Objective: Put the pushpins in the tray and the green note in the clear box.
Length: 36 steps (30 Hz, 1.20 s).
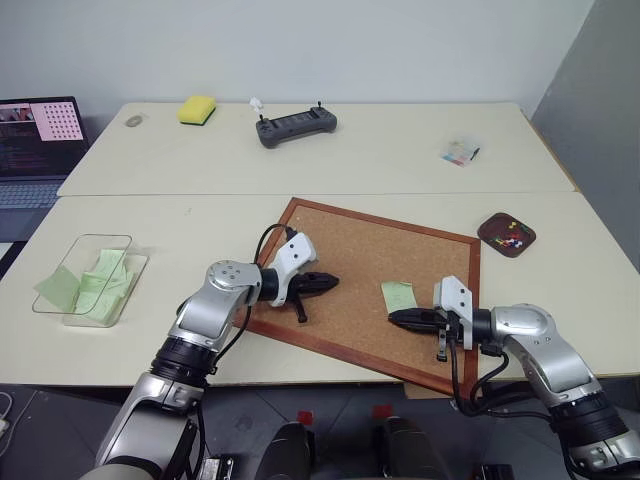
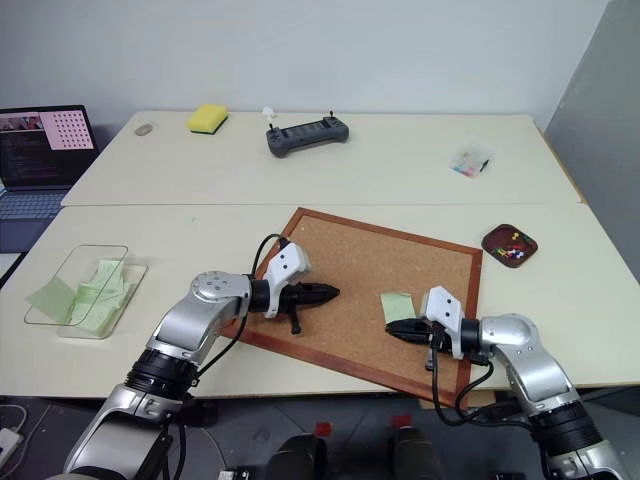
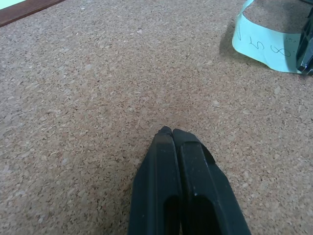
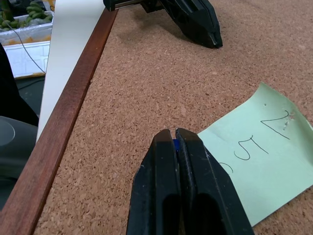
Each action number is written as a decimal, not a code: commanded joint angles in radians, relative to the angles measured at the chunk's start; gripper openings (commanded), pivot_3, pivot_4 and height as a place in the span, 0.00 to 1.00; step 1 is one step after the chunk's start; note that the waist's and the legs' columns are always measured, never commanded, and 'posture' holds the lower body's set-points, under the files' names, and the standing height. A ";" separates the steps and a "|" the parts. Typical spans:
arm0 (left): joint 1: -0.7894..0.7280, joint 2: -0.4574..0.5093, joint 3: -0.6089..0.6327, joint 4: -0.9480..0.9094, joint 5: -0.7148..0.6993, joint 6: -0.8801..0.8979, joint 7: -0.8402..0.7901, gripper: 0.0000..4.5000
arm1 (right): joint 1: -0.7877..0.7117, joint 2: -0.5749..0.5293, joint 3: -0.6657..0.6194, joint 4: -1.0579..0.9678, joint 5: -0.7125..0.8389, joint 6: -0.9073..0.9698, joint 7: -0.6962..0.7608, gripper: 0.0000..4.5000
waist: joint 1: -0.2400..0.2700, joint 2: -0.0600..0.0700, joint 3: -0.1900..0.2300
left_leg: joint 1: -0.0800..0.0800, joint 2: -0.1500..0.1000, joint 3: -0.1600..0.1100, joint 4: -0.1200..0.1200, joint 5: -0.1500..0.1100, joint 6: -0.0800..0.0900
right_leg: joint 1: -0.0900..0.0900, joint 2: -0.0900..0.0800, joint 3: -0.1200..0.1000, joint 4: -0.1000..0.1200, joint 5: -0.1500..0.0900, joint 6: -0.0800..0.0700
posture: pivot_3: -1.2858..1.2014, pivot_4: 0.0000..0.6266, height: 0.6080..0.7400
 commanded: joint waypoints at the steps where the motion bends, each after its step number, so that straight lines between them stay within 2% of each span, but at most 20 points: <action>1: 0.022 0.005 -0.025 0.001 0.006 0.013 -0.011 0.00 | -0.051 -0.037 -0.087 -0.162 0.086 0.059 -0.003 0.01 | -0.001 0.000 0.000 | 0.000 0.000 -0.001 0.000 0.000 0.000 | 0.000 0.000 0.000 0.000 0.000 0.000 | 0.52 0.24 1.00; 12: 0.008 -0.013 -0.013 0.015 -0.008 -0.012 -0.014 0.00 | -0.098 -0.049 -0.117 -0.200 0.102 0.120 -0.032 0.01 | 0.000 0.000 0.000 | 0.000 0.000 -0.001 0.000 0.000 0.000 | 0.001 0.000 -0.001 0.000 0.000 0.000 | 0.52 0.24 1.00; 13: 0.004 -0.016 -0.001 0.011 -0.023 -0.005 -0.017 0.04 | -0.099 -0.049 -0.122 -0.196 0.102 0.121 -0.036 0.00 | 0.000 0.000 0.000 | 0.000 0.000 -0.001 0.000 0.000 0.000 | 0.001 0.000 -0.001 0.000 0.000 0.000 | 0.52 0.24 1.00; 14: -0.001 -0.018 0.008 0.009 -0.035 0.003 -0.019 0.04 | -0.099 -0.050 -0.126 -0.192 0.103 0.121 -0.038 0.00 | 0.000 0.000 0.000 | 0.000 0.000 -0.001 0.000 0.000 0.000 | 0.001 0.000 -0.001 0.000 0.000 0.000 | 0.52 0.24 1.00; 22: -0.007 -0.005 0.011 0.006 -0.044 0.003 -0.018 0.36 | -0.092 -0.039 -0.217 -0.165 0.139 0.192 -0.128 0.00 | 0.001 0.000 0.000 | -0.001 0.000 -0.001 0.000 0.000 0.000 | 0.000 0.000 -0.001 0.000 0.000 0.000 | 0.52 0.24 1.00; 26: -0.008 -0.004 0.002 0.022 -0.023 -0.020 -0.007 0.52 | -0.141 -0.022 -0.294 -0.051 0.116 0.234 -0.264 0.00 | 0.001 0.000 0.000 | 0.000 0.000 -0.001 0.000 0.000 0.000 | 0.000 0.000 0.000 0.000 0.000 0.000 | 0.52 0.24 1.00; 30: -0.011 -0.002 -0.012 0.034 -0.005 -0.055 -0.012 0.52 | -0.235 -0.023 -0.355 0.162 0.042 0.242 -0.435 0.00 | 0.000 0.000 0.000 | 0.000 0.000 0.001 0.000 0.000 0.000 | 0.000 0.000 0.001 0.001 0.000 0.000 | 0.52 0.24 1.00; 36: -0.012 -0.014 -0.022 0.034 -0.005 -0.052 -0.017 0.52 | -0.419 -0.032 -0.386 0.530 -0.039 0.183 -0.558 0.00 | -0.002 0.000 0.000 | 0.000 0.000 0.004 0.000 0.000 0.000 | -0.001 0.000 0.001 0.001 0.000 0.000 | 0.52 0.24 1.00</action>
